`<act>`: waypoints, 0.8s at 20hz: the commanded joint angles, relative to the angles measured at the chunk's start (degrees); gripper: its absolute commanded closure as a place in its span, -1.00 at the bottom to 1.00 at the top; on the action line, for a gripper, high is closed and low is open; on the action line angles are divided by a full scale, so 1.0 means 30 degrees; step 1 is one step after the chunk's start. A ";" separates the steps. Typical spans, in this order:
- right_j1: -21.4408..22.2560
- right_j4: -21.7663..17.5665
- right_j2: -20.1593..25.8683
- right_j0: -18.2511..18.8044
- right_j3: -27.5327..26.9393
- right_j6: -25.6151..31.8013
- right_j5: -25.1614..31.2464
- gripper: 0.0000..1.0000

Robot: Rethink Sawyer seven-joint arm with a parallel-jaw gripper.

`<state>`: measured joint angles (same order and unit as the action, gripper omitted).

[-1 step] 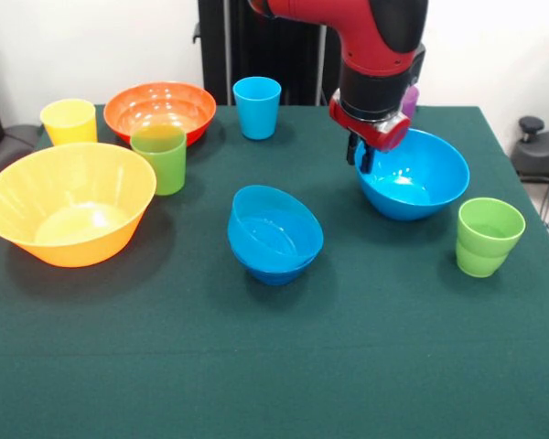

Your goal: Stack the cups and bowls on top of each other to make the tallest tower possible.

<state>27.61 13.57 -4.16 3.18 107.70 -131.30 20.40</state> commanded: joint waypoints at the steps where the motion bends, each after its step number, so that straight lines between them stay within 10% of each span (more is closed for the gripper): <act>1: -0.0340 0.1026 0.1734 0.0456 -0.0730 -0.2479 0.0779 1.00; 16: -0.0111 0.0906 0.1996 0.0690 -0.0538 -0.2257 0.1120 1.00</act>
<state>27.62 13.82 -3.43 4.28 107.71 -131.30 20.65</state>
